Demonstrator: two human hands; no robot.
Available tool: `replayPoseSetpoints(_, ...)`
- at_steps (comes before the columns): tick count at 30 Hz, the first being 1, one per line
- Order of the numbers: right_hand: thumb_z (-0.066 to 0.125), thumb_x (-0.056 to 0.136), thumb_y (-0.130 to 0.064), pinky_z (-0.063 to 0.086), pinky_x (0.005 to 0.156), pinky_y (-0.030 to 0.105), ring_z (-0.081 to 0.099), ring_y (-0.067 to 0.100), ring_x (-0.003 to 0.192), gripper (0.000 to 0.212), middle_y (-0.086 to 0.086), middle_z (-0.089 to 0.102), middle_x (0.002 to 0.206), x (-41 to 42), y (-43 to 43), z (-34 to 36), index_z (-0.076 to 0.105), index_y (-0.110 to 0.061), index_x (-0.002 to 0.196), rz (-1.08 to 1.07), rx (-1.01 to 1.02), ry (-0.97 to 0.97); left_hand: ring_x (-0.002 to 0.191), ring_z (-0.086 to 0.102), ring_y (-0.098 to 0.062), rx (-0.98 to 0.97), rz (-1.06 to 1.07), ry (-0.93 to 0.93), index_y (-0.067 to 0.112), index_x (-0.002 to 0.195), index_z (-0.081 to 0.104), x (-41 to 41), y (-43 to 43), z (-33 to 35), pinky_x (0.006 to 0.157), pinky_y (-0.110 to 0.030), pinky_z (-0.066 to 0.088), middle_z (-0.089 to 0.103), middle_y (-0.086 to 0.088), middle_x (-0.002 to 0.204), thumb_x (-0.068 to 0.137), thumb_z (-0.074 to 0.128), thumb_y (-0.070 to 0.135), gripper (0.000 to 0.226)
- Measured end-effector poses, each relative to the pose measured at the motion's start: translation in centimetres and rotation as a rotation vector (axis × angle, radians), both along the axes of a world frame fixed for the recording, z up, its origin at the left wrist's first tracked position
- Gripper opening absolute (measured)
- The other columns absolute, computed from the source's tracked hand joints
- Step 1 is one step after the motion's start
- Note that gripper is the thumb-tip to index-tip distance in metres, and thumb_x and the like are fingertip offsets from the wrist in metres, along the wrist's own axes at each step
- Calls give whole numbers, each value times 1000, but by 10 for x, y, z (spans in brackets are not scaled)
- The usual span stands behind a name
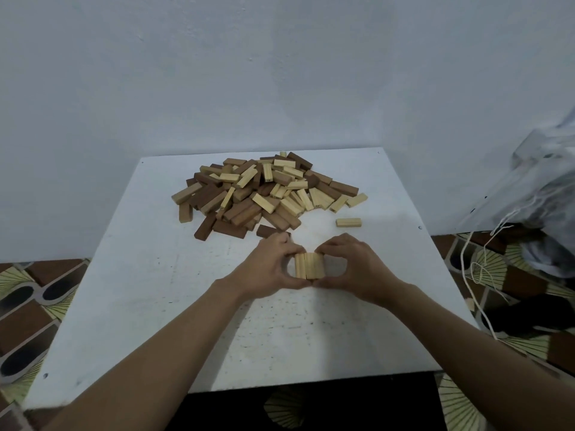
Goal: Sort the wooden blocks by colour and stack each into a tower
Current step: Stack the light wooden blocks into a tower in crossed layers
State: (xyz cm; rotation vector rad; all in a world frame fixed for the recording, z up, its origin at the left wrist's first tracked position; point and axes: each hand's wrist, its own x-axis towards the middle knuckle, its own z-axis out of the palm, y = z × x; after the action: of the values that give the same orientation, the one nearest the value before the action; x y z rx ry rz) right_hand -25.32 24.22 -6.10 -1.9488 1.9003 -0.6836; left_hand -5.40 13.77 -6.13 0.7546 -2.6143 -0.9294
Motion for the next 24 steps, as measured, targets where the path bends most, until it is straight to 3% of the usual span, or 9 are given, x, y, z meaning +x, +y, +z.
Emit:
replayPoseSetpoints(3, 86, 70, -49, 49, 83, 32, 51, 7, 102, 57, -10, 66, 110, 0, 2, -3, 71, -22, 118, 5, -5, -34, 93, 42, -6, 17, 1, 19, 19, 112, 74, 1, 3, 3, 71, -19, 35, 50, -2, 93, 74, 89, 39, 46)
replayPoseSetpoints(15, 89, 63, -51, 40, 74, 18, 50, 1, 97, 51, -16, 67, 99, -10, 3, 2, 73, -27, 106, 29, 22, -36, 95, 50, -16, 77, 34, 2, 23, 110, 73, -7, 9, -2, 81, -39, 47, 54, -4, 99, 71, 91, 40, 46)
replayPoseSetpoints(20, 88, 65, -53, 40, 77, 15, 47, 0, 99, 57, -17, 65, 106, -9, 10, 1, 71, -28, 114, 13, 55, -15, 96, 48, -9, 53, 21, 6, 26, 113, 71, -5, 15, -10, 78, -30, 45, 54, 0, 100, 72, 90, 42, 48)
replayPoseSetpoints(24, 86, 68, -51, 45, 80, 22, 51, 1, 100, 58, -18, 64, 108, -7, 15, 2, 69, -27, 118, 23, 72, -29, 94, 48, -5, 36, 22, 25, 22, 119, 70, -2, 19, -13, 76, -24, 44, 53, 3, 99, 72, 91, 40, 55)
